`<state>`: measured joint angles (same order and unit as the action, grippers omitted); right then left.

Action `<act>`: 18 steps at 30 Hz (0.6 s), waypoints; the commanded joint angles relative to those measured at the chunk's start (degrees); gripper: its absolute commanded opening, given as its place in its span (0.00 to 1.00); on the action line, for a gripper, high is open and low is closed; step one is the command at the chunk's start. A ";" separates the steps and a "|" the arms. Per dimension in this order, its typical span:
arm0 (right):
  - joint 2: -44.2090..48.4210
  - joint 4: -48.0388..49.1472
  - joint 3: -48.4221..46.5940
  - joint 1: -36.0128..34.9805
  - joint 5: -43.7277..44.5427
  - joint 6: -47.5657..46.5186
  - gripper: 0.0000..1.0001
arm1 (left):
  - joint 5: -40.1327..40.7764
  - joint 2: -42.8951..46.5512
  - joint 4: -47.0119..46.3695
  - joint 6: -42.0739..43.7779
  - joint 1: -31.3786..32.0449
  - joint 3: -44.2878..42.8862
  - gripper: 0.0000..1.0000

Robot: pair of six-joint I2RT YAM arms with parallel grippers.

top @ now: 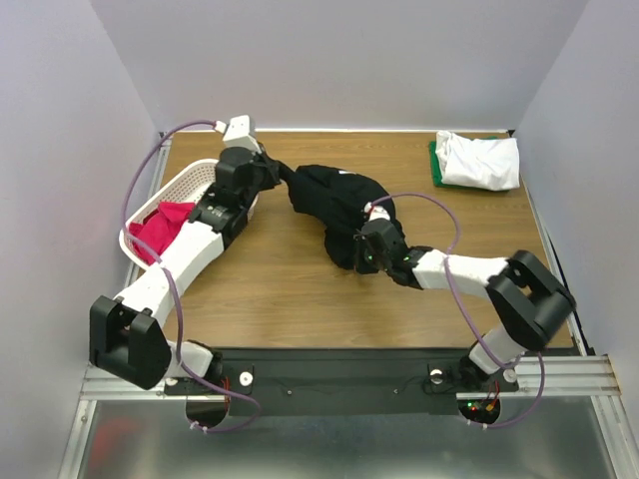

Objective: Fold and stack the t-shirts
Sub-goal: Flatten the tshirt out

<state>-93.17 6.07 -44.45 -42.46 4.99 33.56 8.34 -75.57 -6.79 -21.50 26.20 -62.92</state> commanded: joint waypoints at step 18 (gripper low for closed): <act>30.76 -33.31 -10.14 3.34 47.14 -12.30 0.10 | -7.99 13.42 -3.32 -4.69 -27.15 -2.05 0.00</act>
<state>-64.23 -23.79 -55.29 -39.68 46.11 21.52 1.06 -65.34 -6.09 -24.91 0.97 -67.37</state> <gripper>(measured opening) 0.025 0.018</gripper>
